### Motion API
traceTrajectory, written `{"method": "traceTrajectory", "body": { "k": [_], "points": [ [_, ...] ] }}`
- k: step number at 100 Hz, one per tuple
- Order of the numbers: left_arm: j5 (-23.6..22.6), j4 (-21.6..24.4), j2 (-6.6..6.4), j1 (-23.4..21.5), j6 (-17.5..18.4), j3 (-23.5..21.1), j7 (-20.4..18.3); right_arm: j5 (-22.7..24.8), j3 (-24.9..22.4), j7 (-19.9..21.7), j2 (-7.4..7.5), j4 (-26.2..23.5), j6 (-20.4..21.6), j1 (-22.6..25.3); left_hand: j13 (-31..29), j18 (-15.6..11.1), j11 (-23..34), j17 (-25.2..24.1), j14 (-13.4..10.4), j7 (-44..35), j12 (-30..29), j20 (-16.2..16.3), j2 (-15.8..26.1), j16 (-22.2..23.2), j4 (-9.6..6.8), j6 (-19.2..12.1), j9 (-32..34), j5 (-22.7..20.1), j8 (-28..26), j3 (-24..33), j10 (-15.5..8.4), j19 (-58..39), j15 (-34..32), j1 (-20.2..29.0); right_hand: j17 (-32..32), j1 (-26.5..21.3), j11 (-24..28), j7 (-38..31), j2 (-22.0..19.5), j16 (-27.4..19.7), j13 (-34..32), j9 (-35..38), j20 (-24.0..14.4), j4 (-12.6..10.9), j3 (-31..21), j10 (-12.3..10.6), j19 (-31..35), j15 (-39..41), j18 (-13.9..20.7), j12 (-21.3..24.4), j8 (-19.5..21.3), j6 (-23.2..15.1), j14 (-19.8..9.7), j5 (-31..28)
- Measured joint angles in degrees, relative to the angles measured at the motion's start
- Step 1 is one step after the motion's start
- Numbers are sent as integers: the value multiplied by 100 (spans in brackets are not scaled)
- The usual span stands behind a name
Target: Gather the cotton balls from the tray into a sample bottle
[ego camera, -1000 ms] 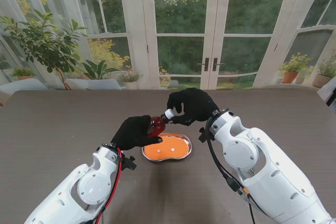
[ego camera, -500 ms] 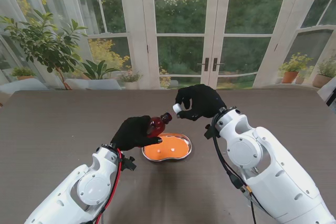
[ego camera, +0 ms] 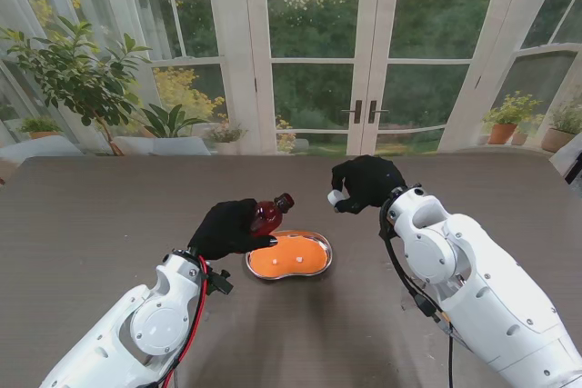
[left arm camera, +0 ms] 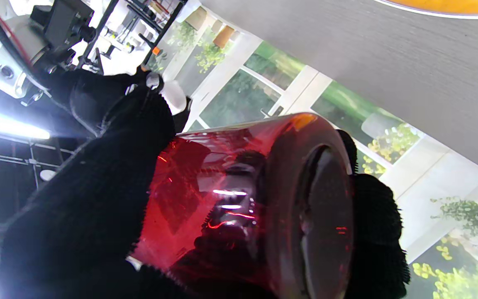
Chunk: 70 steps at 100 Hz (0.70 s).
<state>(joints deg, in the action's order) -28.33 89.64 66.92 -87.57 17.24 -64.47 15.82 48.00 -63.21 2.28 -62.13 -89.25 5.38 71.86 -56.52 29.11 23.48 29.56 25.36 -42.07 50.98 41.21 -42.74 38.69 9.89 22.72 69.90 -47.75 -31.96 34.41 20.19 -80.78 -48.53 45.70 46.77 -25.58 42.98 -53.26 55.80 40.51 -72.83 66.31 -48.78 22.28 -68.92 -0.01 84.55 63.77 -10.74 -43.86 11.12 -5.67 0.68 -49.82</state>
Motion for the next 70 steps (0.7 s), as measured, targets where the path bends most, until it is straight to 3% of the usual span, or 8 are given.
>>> {"method": "traceTrajectory", "body": {
  "k": [42, 70],
  "points": [
    [-44, 88, -12, -113, -34, -153, -5, 852, 566, -118, 145, 911, -24, -348, 0, 0, 0, 0, 0, 0, -1, 0, 0, 0, 0, 0, 0, 0, -1, 0, 0, 1, 1, 0, 129, 1, 127, 0, -1, 22, 0, 204, 67, 0, 0, -99, 2, 248, 0, -59, 0, 7, -19, 0],
    [-47, 146, -32, -164, -62, -192, -44, 1139, 1089, -301, 218, 1482, 47, -613, 0, 0, 0, 0, 0, 0, -1, 0, 0, 0, 0, 0, 0, 0, -2, 0, 0, 1, 1, 0, 166, 57, 156, -10, -1, 61, 0, 263, 90, 0, 0, -166, 3, 348, 0, -60, -4, 7, -84, -33]
  ]
}}
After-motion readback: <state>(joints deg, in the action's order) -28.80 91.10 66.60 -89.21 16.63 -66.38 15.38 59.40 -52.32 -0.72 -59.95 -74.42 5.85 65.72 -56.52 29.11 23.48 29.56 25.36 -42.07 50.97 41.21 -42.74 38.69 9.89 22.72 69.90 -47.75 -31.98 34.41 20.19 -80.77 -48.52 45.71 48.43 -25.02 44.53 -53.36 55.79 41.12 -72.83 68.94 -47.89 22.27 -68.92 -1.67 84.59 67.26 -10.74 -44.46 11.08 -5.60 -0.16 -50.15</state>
